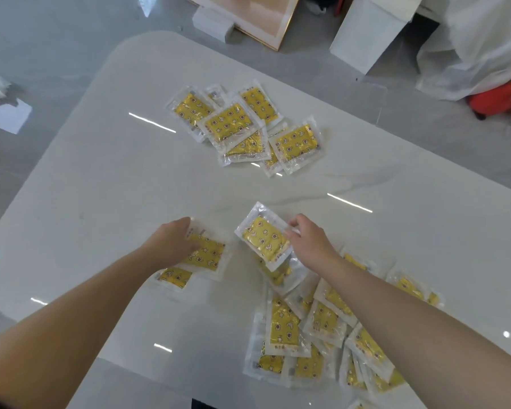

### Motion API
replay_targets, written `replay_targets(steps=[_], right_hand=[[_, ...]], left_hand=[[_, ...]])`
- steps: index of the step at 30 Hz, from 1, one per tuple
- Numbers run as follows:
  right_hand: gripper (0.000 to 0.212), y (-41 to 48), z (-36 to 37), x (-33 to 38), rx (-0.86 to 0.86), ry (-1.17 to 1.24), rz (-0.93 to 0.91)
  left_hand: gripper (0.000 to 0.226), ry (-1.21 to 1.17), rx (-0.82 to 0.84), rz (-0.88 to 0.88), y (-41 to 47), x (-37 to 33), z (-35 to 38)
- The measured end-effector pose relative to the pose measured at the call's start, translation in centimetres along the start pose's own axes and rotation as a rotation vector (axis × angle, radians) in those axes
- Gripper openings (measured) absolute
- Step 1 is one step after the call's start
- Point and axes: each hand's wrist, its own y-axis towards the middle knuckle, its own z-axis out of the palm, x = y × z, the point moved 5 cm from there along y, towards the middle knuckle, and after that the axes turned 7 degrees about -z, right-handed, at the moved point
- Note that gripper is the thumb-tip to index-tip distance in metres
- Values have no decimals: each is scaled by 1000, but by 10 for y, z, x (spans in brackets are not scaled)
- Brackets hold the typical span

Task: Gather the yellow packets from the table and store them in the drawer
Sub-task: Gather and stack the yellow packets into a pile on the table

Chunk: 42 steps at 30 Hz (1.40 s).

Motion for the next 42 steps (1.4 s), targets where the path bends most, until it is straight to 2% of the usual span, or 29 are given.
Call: replay_targets(steps=[5, 7, 8, 10, 13, 16, 19, 24, 27, 29, 31, 33, 37, 40, 42], right_hand=[[17, 0, -3, -29, -10, 47, 101], [9, -1, -2, -40, 26, 37, 132], [9, -1, -2, -44, 38, 43, 140], [20, -3, 0, -48, 75, 88, 163], [14, -1, 3, -50, 80, 96, 171], [14, 2, 0, -47, 25, 132, 151], [18, 9, -24, -34, -109, 318, 152], [26, 53, -72, -7, -331, 756, 193], [9, 71, -91, -7, -412, 878, 234], [9, 69, -91, -17, -365, 897, 323], [10, 57, -81, -30, -232, 780, 420], [11, 45, -68, -46, -150, 581, 431], [9, 23, -60, -54, -31, 120, 150], [13, 2, -57, -51, 100, -69, -45], [21, -12, -54, -51, 208, -184, -163]], left_hand=[[26, -115, -80, -111, -13, 7, 23], [23, -185, -121, -142, -18, 3, 35], [23, -233, -141, -159, -21, 0, 41], [23, -348, -166, -209, -26, -4, 54], [24, -574, -161, -281, -31, -5, 72], [21, -801, -164, -299, -32, -12, 70], [11, -1003, -170, -234, -26, -35, 43], [11, -1111, -227, -85, 4, -107, -26], [24, -1145, -224, -62, 27, -144, -48], [36, -1111, -80, -145, 36, -154, -37], [41, -965, 62, -225, 29, -152, -14], [33, -806, 71, -243, 22, -140, 8], [19, -512, 27, -132, 2, -119, 49], [16, -256, -6, 18, -17, -114, 75], [23, -125, -30, 129, -31, -114, 89]])
